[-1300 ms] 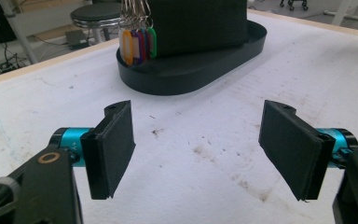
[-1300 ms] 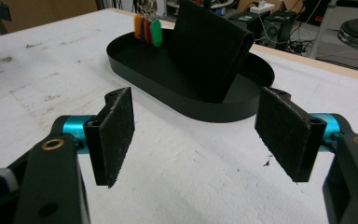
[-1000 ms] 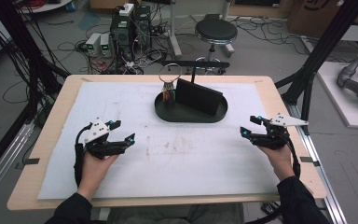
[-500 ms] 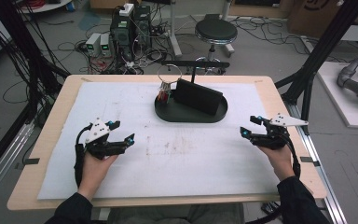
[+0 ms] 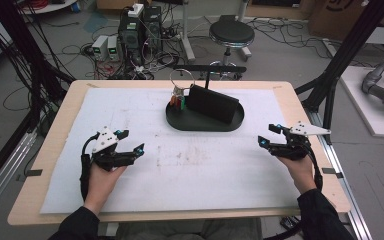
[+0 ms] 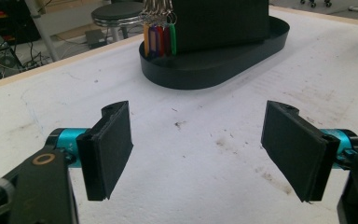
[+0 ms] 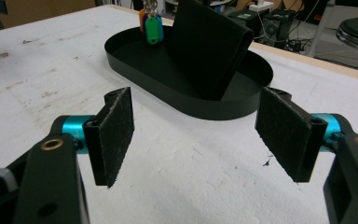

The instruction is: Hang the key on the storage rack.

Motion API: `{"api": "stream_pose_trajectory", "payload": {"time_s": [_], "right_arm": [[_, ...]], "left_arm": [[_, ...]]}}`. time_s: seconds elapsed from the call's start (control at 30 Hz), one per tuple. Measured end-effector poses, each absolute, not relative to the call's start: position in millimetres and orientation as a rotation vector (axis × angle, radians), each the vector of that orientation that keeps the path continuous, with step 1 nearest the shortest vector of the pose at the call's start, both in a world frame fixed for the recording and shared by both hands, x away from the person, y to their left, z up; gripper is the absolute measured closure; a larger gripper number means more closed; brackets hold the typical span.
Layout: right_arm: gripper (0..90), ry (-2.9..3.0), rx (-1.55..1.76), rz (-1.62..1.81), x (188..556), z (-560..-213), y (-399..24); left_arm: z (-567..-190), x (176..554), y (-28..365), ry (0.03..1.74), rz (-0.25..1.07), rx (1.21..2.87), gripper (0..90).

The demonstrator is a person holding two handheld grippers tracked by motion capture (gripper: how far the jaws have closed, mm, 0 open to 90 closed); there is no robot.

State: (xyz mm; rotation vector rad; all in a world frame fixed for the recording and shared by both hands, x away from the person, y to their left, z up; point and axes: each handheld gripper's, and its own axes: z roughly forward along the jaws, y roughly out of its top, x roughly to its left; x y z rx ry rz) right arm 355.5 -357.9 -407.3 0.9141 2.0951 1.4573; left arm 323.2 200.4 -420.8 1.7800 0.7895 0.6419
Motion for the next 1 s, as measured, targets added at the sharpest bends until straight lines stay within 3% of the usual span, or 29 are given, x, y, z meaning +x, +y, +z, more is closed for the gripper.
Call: {"api": "stream_pose_trajectory", "payload": {"time_s": [1.0], "right_arm": [[27.7,2.085,0.922,1.448,355.0,-407.0,-362.5]], "left_arm": [[-421.6,327.6,206.0,0.837,0.662,1.78,24.4]]}}
